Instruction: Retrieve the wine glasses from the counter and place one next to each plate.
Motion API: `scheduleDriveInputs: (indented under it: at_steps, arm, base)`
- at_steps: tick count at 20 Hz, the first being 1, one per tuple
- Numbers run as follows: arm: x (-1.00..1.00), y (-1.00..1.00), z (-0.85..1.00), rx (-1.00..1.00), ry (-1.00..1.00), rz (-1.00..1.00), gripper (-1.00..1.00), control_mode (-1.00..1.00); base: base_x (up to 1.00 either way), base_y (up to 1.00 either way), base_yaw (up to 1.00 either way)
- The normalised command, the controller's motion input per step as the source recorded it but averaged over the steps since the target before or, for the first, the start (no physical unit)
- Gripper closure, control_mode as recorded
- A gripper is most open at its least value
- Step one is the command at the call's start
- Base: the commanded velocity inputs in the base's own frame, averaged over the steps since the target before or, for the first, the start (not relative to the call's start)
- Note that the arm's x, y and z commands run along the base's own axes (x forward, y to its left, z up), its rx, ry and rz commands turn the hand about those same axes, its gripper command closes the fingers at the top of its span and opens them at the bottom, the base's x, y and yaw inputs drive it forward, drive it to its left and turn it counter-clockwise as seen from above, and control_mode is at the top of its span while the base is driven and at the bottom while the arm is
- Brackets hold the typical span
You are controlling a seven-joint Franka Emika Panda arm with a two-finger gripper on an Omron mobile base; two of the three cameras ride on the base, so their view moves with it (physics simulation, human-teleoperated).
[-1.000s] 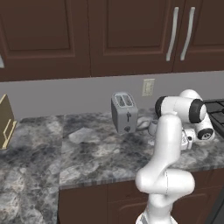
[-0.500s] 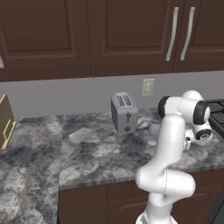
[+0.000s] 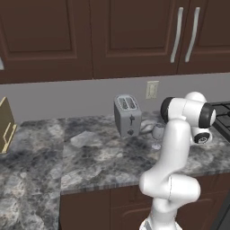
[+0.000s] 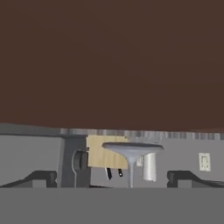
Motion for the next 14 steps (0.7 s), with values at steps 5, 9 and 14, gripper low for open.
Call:
scheduleDriveInputs:
  at_steps: [5,9,14]
  arm:
    - [0.01,0.04,-0.07,0.0,0.13,0.0,-1.0,-1.0]
    - [0.03,0.05,-0.03,0.0,0.23,0.0,-1.0,-1.0]
    - [0.0,0.12,-0.01,0.0,0.07,0.0,-1.0,-1.0]
  base:
    - [0.0,0.0,0.0]
    - [0.0,0.0,0.0]
    - [0.0,0.0,0.0]
